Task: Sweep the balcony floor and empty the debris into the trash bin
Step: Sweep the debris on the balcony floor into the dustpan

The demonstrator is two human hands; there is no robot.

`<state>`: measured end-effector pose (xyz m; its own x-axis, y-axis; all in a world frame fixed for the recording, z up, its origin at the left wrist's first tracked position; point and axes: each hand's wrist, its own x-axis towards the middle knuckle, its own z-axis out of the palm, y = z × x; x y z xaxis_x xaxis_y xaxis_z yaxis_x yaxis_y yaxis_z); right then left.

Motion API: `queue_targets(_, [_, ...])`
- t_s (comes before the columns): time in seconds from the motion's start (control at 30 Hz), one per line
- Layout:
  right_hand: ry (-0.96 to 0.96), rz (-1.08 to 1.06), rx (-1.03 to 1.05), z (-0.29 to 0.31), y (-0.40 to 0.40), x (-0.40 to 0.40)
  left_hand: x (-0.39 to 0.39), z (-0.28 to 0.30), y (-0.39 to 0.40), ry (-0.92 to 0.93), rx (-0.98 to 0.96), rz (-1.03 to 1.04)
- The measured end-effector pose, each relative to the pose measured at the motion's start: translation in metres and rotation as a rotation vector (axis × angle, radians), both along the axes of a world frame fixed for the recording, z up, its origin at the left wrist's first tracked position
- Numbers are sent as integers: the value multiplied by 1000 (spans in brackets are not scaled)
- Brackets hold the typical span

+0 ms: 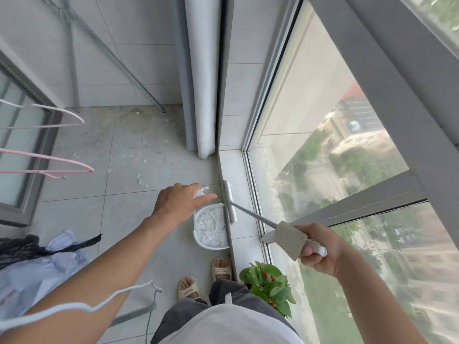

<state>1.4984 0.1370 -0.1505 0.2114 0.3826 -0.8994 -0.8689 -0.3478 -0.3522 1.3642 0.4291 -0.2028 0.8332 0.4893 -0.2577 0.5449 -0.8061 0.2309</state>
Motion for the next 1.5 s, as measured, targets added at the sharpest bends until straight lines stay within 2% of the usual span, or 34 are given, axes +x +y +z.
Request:
queue_targets(0.13, [-178,31,-84,-15,2,-9,0,0,0,-2,6,-7])
queue_targets(0.23, [-232,17,-151,-33,8,-13,0,0,0,-1,4,-9])
queue_targets(0.43, [-72,-30,-161,-49,5,-18,0,0,-2,-4,21,-25])
queue_targets(0.67, [52,-204,86,-2,-23,-23,-4,2,2,-18,29,-21])
queue_targets(0.77, [-14,-141,53,-2,-26,-28,-6,2,3,-33,26,-12])
queue_targets(0.9, [-264,125,-145,-24,-6,-42,-6,2,2,-33,31,-11])
queue_targets(0.97, [-313,213,-211,-31,9,-49,-5,2,2,-31,35,-10])
queue_targets(1.07, [-221,148,-234,-36,19,-50,-5,2,3,-30,42,1])
queue_targets(1.3, [-129,0,-76,-19,-12,-30,-8,-3,19,-46,79,81])
queue_targets(1.5, [-302,76,-84,-9,5,1,8,2,35,-40,122,97])
